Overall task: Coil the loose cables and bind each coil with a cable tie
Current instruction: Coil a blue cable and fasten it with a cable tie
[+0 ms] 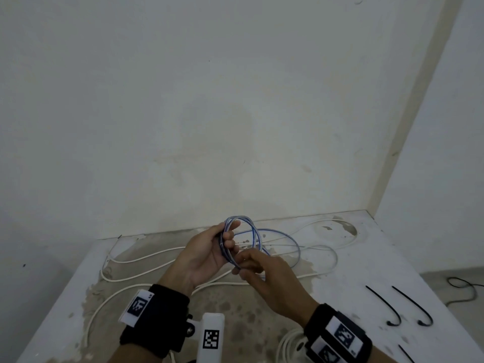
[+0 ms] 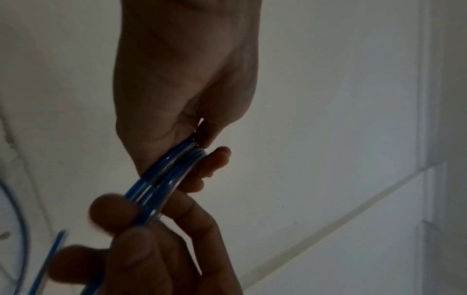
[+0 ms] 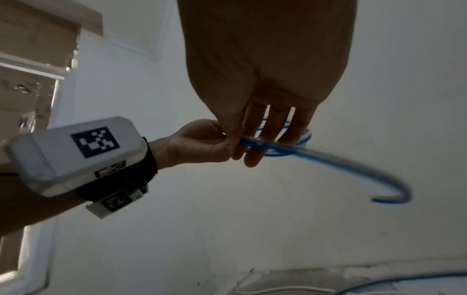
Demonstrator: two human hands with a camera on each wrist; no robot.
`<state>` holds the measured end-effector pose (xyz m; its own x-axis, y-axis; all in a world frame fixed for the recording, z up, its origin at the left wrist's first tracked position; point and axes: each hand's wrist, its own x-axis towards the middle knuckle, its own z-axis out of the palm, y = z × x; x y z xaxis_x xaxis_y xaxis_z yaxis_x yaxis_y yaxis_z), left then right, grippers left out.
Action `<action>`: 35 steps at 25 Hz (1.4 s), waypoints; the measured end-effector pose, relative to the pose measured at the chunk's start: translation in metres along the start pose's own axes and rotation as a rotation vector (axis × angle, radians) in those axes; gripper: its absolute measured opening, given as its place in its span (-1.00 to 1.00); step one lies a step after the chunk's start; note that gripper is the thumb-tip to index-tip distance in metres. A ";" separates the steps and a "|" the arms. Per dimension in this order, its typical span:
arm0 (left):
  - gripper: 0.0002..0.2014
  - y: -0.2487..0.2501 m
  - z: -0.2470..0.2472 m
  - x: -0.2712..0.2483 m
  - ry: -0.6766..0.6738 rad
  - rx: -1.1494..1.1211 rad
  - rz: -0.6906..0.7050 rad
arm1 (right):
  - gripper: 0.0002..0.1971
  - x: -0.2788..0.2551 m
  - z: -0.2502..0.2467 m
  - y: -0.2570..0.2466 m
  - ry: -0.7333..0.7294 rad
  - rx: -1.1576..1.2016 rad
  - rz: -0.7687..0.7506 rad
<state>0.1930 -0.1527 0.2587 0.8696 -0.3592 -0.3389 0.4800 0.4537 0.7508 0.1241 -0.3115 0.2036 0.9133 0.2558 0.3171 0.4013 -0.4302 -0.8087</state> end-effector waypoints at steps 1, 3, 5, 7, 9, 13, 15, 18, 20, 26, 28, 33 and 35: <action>-0.69 0.000 0.000 -0.001 -0.002 0.015 -0.010 | -0.85 -0.004 -0.002 0.004 0.006 -0.072 -0.035; -0.72 -0.001 -0.001 -0.001 0.020 0.009 0.003 | -0.81 -0.013 -0.004 0.018 0.051 -0.261 -0.065; -0.72 -0.002 -0.001 0.000 0.041 -0.049 0.032 | -0.82 -0.024 -0.003 0.039 0.102 -0.455 -0.017; -0.71 0.000 0.000 0.000 0.053 -0.077 0.053 | -0.89 -0.032 -0.007 0.052 0.100 -0.438 0.165; -0.70 0.000 0.000 -0.001 0.068 -0.040 0.062 | -0.83 -0.032 -0.018 0.057 0.069 -0.177 0.384; -0.69 -0.011 0.004 0.000 0.122 0.102 0.073 | -0.82 -0.022 -0.036 0.049 0.285 0.177 0.465; -0.68 -0.018 0.007 0.000 0.160 0.210 0.081 | -0.88 -0.017 -0.037 0.037 0.411 0.258 0.371; -0.68 -0.027 0.013 0.000 0.189 0.468 0.064 | -0.72 -0.004 -0.040 0.022 0.532 0.280 0.246; -0.68 -0.031 0.017 -0.003 0.159 0.599 0.028 | -0.76 0.007 -0.045 0.019 0.573 0.231 0.173; -0.65 -0.031 0.027 -0.006 0.085 0.441 -0.004 | -0.81 0.019 -0.037 0.006 0.401 0.277 0.114; -0.60 -0.029 0.025 -0.004 0.075 0.326 -0.015 | -0.80 0.016 -0.034 0.001 0.370 0.413 0.137; -0.45 -0.026 0.025 -0.004 0.039 0.226 -0.033 | -0.77 0.010 -0.033 0.006 0.417 0.329 0.119; -0.52 -0.027 0.028 -0.005 0.045 0.296 -0.021 | -0.76 0.008 -0.033 0.009 0.403 0.305 0.106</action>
<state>0.1723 -0.1861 0.2560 0.8673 -0.3267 -0.3755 0.4488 0.1871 0.8739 0.1375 -0.3420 0.2156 0.9264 -0.1553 0.3429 0.3214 -0.1480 -0.9353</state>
